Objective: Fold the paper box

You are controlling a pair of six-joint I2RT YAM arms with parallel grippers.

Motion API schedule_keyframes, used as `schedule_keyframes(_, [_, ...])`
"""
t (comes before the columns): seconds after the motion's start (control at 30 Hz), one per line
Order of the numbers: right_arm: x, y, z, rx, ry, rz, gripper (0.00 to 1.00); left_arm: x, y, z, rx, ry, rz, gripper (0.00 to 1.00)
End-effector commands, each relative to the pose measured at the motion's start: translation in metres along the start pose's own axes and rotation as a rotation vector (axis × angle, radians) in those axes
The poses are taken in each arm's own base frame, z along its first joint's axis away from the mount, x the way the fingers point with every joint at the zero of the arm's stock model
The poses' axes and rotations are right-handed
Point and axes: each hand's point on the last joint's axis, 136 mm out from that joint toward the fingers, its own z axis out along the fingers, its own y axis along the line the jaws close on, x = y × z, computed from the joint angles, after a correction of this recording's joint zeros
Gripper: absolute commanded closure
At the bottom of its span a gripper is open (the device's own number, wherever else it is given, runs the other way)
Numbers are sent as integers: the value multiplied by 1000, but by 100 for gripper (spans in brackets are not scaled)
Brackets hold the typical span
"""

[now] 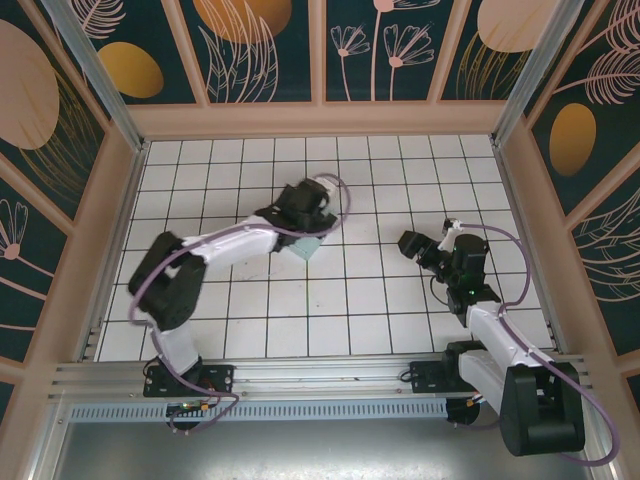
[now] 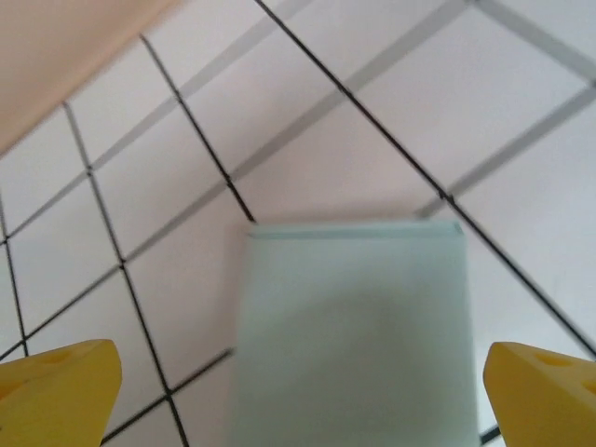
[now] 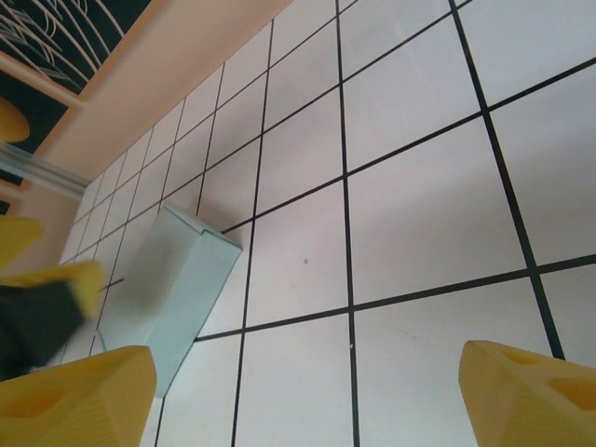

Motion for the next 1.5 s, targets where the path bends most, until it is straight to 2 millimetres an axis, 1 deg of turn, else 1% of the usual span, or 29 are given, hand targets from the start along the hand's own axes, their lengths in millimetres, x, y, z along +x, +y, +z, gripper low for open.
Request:
schedule_keyframes(0.0, [-32,12,2,-18,-78,-90,12,-37,37,-30,42,-207,-250,1])
schedule_keyframes(0.07, [-48,11,3,20,-120,-153,10,-23,68,-36,-17,-233,-325,1])
schedule_keyframes(0.17, [-81,5,1,120,-224,-270,7,21,123,-44,-134,-229,-438,1])
schedule_keyframes(0.23, [-101,-4,-4,210,-310,-350,7,51,157,-58,-192,-261,-496,1])
schedule_keyframes(0.27, [-107,-10,-5,243,-333,-379,7,63,172,-66,-232,-279,-516,1])
schedule_keyframes(0.33, [-114,-27,-6,303,-367,-394,7,90,195,-80,-306,-312,-544,1])
schedule_keyframes(0.4, [-115,-41,-7,331,-403,-389,6,110,209,-90,-368,-332,-546,1])
schedule_keyframes(0.43, [-117,-49,-11,365,-438,-398,6,115,216,-95,-390,-348,-557,1])
schedule_keyframes(0.5, [-117,-58,-13,398,-478,-427,5,119,218,-100,-402,-376,-507,1])
schedule_keyframes(0.57, [-116,-65,-14,415,-516,-444,3,127,220,-104,-442,-416,-471,1])
schedule_keyframes(0.67, [-112,-70,-13,401,-556,-471,1,147,220,-99,-472,-418,-453,1])
schedule_keyframes(0.7, [-111,-73,-12,404,-563,-475,1,145,223,-100,-485,-431,-457,1])
schedule_keyframes(0.73, [-109,-76,-11,396,-563,-473,1,143,219,-99,-461,-434,-433,1])
schedule_keyframes(0.8, [-105,-80,-8,380,-558,-470,1,140,218,-115,-477,-528,-412,1])
schedule_keyframes(0.83, [-102,-82,-7,370,-556,-471,1,140,222,-121,-501,-559,-417,1])
schedule_keyframes(0.93, [-93,-86,-4,350,-561,-480,1,140,224,-110,-470,-512,-416,1])
schedule_keyframes(0.97, [-93,-85,-4,346,-568,-485,1,141,225,-106,-466,-498,-419,1])
schedule_keyframes(1.03, [-94,-89,1,361,-539,-480,1,140,229,-102,-469,-485,-432,1])
schedule_keyframes(1.1, [-95,-91,5,367,-523,-473,1,136,229,-100,-458,-517,-447,1])
schedule_keyframes(1.13, [-95,-91,6,365,-523,-475,1,138,229,-94,-455,-496,-446,1])
schedule_keyframes(1.2, [-94,-91,7,364,-516,-476,1,143,236,-81,-479,-455,-466,1])
schedule_keyframes(1.27, [-95,-90,8,364,-515,-476,1,147,245,-75,-480,-430,-507,1])
schedule_keyframes(1.33, [-94,-91,8,365,-512,-477,1,148,247,-75,-466,-432,-520,1])
schedule_keyframes(1.37, [-94,-90,9,364,-512,-477,1,148,246,-78,-467,-450,-519,1])
schedule_keyframes(1.47, [-95,-90,9,363,-512,-479,1,157,247,-95,-519,-539,-541,1])
